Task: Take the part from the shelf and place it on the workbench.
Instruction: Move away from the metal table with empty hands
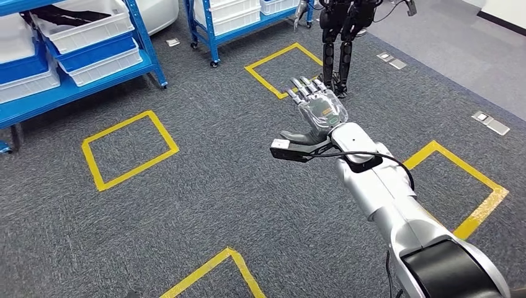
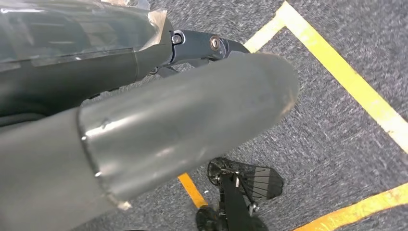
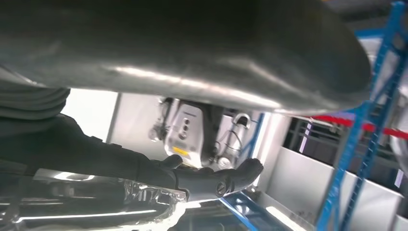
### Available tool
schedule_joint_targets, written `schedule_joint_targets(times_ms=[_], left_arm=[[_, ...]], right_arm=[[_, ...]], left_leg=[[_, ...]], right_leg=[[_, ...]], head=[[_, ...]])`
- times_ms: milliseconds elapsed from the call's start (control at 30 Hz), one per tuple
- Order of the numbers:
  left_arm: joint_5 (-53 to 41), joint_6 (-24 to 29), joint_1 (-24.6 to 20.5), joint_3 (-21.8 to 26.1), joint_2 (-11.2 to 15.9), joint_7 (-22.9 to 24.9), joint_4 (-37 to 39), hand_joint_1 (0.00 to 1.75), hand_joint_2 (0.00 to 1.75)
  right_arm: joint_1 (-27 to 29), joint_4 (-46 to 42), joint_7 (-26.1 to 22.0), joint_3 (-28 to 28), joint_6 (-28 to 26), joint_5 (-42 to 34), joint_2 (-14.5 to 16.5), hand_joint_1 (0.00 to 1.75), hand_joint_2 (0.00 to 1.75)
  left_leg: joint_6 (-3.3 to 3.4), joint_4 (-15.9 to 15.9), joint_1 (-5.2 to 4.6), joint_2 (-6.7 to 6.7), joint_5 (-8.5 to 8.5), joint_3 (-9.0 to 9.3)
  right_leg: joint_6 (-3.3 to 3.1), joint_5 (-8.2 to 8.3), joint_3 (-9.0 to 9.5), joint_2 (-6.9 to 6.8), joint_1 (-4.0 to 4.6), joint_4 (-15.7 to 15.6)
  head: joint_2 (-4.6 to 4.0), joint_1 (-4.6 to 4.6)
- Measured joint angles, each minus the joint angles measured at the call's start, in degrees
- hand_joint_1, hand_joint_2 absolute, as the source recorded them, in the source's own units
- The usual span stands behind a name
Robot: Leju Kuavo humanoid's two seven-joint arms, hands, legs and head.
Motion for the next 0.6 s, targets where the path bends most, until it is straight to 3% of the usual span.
schedule_joint_targets(times_ms=[67, 133, 200, 267, 333, 367, 400, 500, 600], left_arm=[[-0.06, 0.0, 0.06, 0.01, 0.02, 0.0, 0.0, 0.0, 0.0], [-0.15, 0.0, 0.23, 0.03, 0.08, 0.03, 0.01, 0.0, 0.0], [-0.35, 0.0, 0.34, 0.04, 0.09, 0.07, 0.02, 0.0, 0.0], [-0.61, 0.0, 0.23, 0.04, 0.07, 0.09, 0.02, 0.0, 0.0], [-0.8, 0.01, 0.14, 0.04, 0.07, 0.09, 0.02, 0.0, 0.0], [-0.85, 0.01, 0.15, 0.04, 0.07, 0.09, 0.02, 0.0, 0.0], [-0.91, 0.02, 0.17, 0.04, 0.1, 0.09, 0.02, 0.0, 0.0], [-1.07, 0.03, 0.15, 0.04, 0.21, 0.09, 0.02, 0.0, 0.0], [-1.09, 0.03, 0.14, 0.04, 0.22, 0.09, 0.02, 0.0, 0.0]], right_arm=[[-0.05, -0.1, -0.01, 0.09, 0.13, 0.09, 0.12, 0.0, 0.0], [-0.09, -0.34, 0.03, 0.19, 0.32, 0.17, 0.26, 0.0, 0.0], [-0.13, -0.79, 0.12, 0.21, 0.42, 0.29, 0.33, 0.0, 0.0], [-0.12, -1.09, 0.25, 0.25, 0.5, 0.5, 0.34, 0.0, 0.0], [-0.06, -1.13, 0.36, 0.33, 0.64, 0.67, 0.28, 0.0, 0.0], [-0.04, -1.13, 0.39, 0.38, 0.72, 0.72, 0.27, 0.0, 0.0], [-0.03, -1.13, 0.42, 0.42, 0.76, 0.74, 0.27, 0.0, 0.0], [-0.1, -1.17, 0.53, 0.44, 0.76, 0.83, 0.27, 0.0, 0.0], [-0.11, -1.2, 0.55, 0.44, 0.74, 0.86, 0.27, 0.0, 0.0]], left_leg=[[-0.79, 0.03, -0.04, -0.94, 0.18, -0.43], [-1.45, -0.05, 0.14, -1.57, 0.39, -0.82], [-1.98, 1.66, 0.17, 0.43, -0.83, -1.76], [-2.45, 7.62, 0.18, 3.43, -4.19, -4.51], [-2.77, 14.56, 0.37, 4.28, -6.98, -7.82], [-2.83, 15.85, 0.43, 4.36, -7.06, -8.43], [-2.81, 14.85, 0.48, 4.52, -6.1, -7.84], [-2.5, 6.11, 0.45, 5.93, -1.73, -2.98], [-2.4, 4.28, 0.42, 6.52, -1.0, -1.92]], right_leg=[[-0.47, 1.0, 1.12, 0.84, 0.04, -2.67], [-1.28, 1.33, 1.12, -0.23, 0.1, -2.76], [-2.19, 1.58, 1.24, -1.27, -0.14, -3.02], [-2.98, 1.61, 1.29, -2.39, 0.02, -3.12], [-3.3, 1.52, 1.26, -3.68, 0.36, -3.11], [-3.35, 1.48, 1.25, -4.33, 0.46, -3.1], [-3.38, 1.44, 1.27, -4.95, 0.52, -3.1], [-3.3, 1.25, 1.47, -6.25, 0.62, -3.08], [-3.27, 1.2, 1.52, -6.43, 0.66, -3.08]], head=[[0.0, -0.05], [0.0, -0.07], [0.0, -0.32], [0.0, -0.61], [0.0, -0.64], [0.0, -0.66], [0.0, -0.66], [0.0, -0.66], [0.0, -0.67]])
